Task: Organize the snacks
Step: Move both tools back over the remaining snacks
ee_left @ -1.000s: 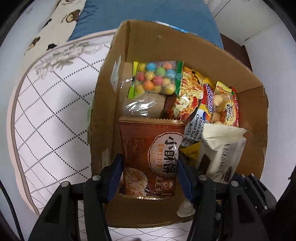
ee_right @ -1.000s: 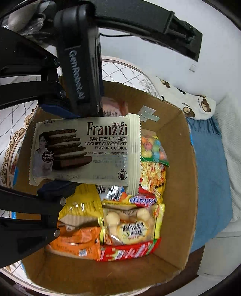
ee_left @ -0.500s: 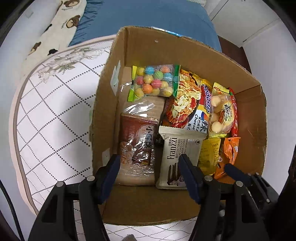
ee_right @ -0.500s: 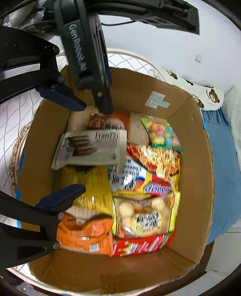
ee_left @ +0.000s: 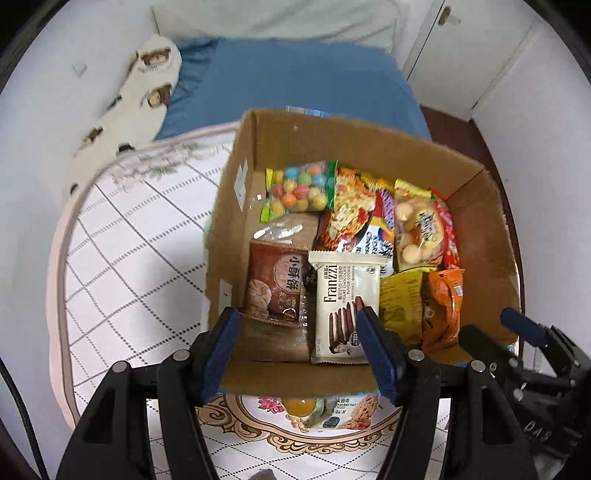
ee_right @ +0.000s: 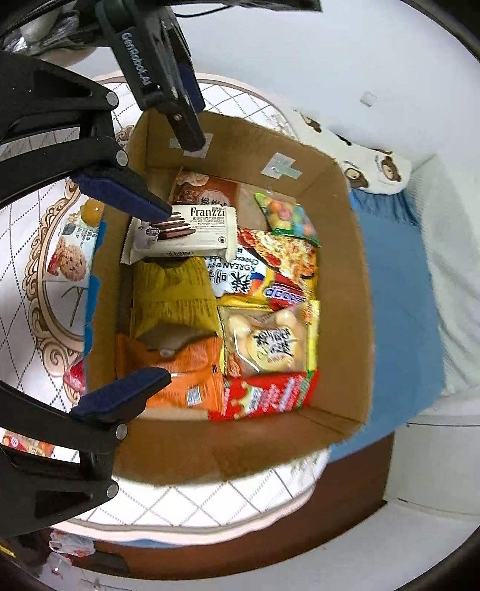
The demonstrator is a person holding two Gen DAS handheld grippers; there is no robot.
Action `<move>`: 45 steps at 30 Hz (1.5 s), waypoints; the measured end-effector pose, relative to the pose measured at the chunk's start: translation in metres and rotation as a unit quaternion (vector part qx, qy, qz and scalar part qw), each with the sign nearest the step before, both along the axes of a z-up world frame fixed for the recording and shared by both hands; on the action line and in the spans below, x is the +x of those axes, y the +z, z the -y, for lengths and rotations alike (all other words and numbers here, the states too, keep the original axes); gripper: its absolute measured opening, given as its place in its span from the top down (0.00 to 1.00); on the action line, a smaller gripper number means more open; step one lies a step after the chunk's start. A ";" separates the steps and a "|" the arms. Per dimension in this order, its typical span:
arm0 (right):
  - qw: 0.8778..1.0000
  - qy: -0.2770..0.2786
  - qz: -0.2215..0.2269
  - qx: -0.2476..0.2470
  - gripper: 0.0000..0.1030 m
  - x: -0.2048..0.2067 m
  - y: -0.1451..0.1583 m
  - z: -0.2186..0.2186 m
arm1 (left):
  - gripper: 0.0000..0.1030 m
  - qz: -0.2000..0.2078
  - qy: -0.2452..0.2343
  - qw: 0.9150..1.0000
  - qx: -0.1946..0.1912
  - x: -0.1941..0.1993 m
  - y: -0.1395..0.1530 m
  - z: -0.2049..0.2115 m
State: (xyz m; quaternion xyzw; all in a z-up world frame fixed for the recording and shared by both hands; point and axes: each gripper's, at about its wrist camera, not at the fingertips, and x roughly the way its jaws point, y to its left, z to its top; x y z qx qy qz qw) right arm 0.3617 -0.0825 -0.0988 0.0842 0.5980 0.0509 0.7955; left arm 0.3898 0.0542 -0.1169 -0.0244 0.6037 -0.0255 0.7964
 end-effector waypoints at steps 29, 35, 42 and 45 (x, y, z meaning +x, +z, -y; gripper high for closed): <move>0.991 -0.022 0.131 -0.007 0.19 -0.119 0.100 0.015 | 0.38 0.150 -0.024 0.988 -0.005 -0.122 0.094 0.019; 0.992 -0.084 0.091 0.017 0.15 -0.145 0.070 0.063 | 0.38 0.103 -0.026 0.994 -0.010 -0.135 0.058 0.029; 0.985 -0.170 -0.012 0.030 0.13 -0.167 -0.013 0.135 | 0.38 0.020 -0.019 1.000 0.008 -0.133 -0.013 0.041; 0.979 -0.191 -0.059 0.030 0.13 -0.173 -0.056 0.154 | 0.38 -0.015 -0.018 1.000 0.020 -0.131 -0.042 0.044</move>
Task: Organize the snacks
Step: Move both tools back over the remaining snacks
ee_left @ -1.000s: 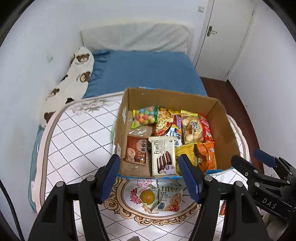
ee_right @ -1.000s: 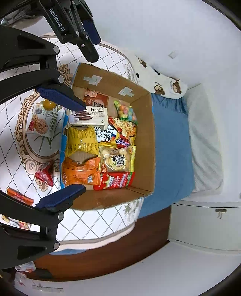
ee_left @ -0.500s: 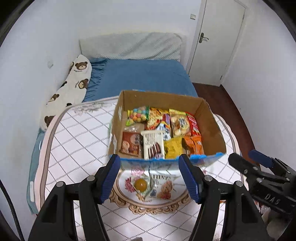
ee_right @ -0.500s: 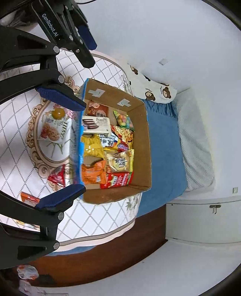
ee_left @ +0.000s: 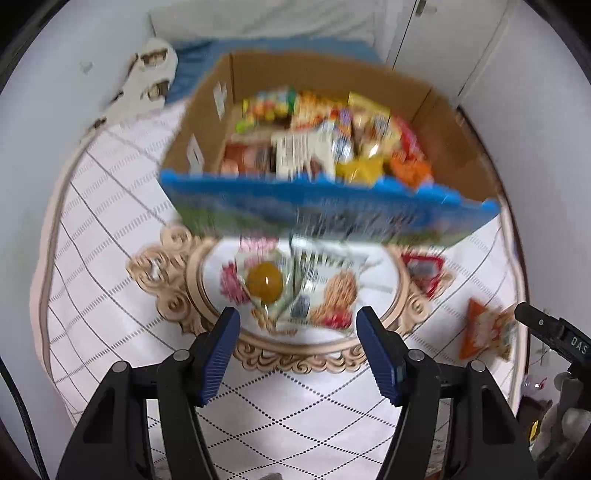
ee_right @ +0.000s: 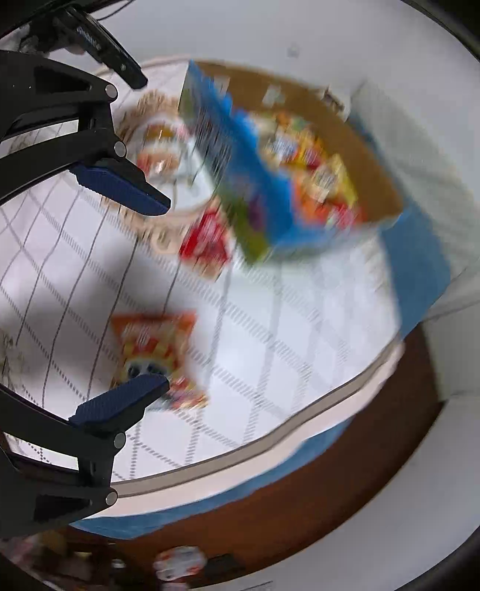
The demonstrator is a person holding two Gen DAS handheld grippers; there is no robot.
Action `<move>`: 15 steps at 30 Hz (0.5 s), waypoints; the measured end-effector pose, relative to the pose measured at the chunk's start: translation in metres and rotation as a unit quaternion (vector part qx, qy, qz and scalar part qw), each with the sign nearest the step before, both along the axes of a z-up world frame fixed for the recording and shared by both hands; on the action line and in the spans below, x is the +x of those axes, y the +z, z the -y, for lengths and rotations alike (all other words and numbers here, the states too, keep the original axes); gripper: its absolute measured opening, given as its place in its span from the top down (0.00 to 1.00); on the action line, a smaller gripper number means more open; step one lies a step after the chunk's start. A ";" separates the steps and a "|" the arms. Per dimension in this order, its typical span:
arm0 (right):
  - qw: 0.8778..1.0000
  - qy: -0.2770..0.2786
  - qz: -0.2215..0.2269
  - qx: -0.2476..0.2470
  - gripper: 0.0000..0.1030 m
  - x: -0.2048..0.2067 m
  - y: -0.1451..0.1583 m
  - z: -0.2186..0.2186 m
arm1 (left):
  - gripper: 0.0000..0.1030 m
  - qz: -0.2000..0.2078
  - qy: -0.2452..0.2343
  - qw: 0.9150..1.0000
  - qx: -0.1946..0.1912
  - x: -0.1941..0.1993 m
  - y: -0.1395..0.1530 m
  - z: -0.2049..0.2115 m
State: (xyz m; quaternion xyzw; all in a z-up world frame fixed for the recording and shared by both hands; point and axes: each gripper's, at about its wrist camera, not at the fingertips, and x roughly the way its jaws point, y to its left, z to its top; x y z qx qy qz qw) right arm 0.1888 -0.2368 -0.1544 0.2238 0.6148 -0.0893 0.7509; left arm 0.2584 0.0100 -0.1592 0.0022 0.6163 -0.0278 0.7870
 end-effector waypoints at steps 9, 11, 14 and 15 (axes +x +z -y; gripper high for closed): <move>0.993 -0.053 -0.060 0.083 0.13 -0.025 -0.076 0.012 | 0.38 -0.065 0.013 0.998 0.023 -0.005 -0.052 -0.005; 0.991 -0.022 -0.065 0.113 0.13 -0.030 -0.075 -0.011 | 0.38 -0.071 0.015 0.997 0.024 -0.006 -0.055 -0.006; 0.992 0.015 -0.054 0.118 0.13 -0.035 -0.060 -0.033 | 0.38 -0.076 0.017 0.997 0.022 -0.007 -0.058 -0.009; 0.995 0.032 -0.042 0.086 0.13 -0.034 -0.049 -0.036 | 0.38 -0.078 0.018 0.997 0.020 -0.007 -0.060 -0.012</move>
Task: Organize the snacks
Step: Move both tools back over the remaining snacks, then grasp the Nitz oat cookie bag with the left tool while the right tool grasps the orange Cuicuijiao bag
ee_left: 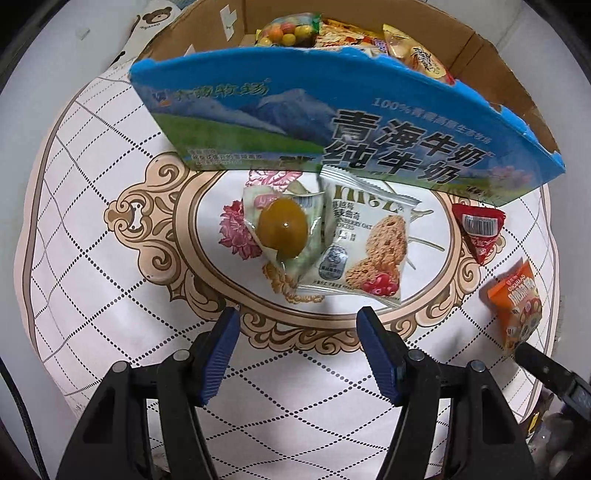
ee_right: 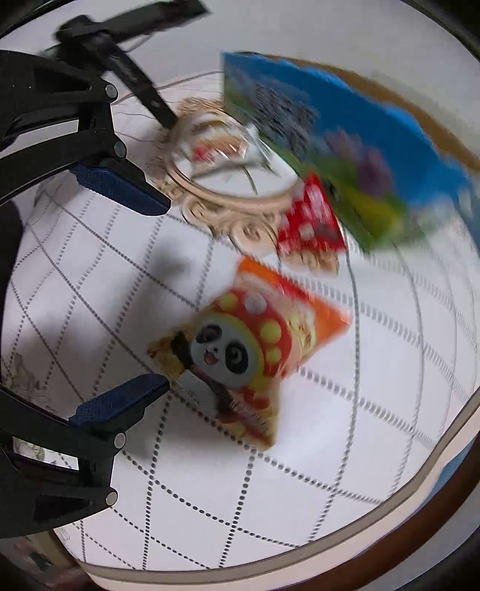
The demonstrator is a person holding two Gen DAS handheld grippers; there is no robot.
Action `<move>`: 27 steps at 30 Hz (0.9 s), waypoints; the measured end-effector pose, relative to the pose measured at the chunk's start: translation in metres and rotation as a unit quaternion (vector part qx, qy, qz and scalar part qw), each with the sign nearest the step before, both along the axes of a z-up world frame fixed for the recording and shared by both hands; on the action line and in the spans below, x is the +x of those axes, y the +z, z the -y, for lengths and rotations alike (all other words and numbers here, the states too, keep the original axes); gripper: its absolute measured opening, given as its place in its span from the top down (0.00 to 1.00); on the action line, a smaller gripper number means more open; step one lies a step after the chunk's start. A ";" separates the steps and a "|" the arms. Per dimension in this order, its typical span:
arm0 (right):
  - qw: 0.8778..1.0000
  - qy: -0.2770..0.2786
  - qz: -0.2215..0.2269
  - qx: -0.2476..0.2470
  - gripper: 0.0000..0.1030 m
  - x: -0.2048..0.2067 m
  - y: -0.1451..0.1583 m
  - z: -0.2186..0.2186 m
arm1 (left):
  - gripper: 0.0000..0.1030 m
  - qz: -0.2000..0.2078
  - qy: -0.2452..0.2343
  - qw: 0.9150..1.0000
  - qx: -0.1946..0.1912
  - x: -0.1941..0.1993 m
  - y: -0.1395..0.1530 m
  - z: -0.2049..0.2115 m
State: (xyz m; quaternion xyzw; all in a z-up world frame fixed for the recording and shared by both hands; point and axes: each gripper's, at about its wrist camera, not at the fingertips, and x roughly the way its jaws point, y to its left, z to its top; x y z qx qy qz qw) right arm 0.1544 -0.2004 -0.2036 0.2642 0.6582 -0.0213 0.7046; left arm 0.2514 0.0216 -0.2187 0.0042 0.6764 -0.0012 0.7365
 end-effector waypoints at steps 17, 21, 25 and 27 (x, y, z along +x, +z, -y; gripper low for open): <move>0.976 0.145 -0.036 -0.157 0.32 0.053 -0.046 -0.023 | 0.38 -0.056 -0.051 0.997 -0.013 0.041 -0.038 0.031; 0.983 0.122 -0.028 -0.138 0.36 0.050 -0.046 -0.021 | 0.38 -0.076 -0.069 0.995 -0.007 0.058 -0.057 0.051; 0.986 0.117 -0.028 -0.113 0.40 0.054 -0.050 -0.037 | 0.38 -0.057 -0.080 0.995 0.000 0.063 -0.058 0.061; 0.987 0.120 -0.028 -0.107 0.41 0.054 -0.051 -0.044 | 0.40 -0.049 -0.081 0.995 -0.004 0.064 -0.057 0.065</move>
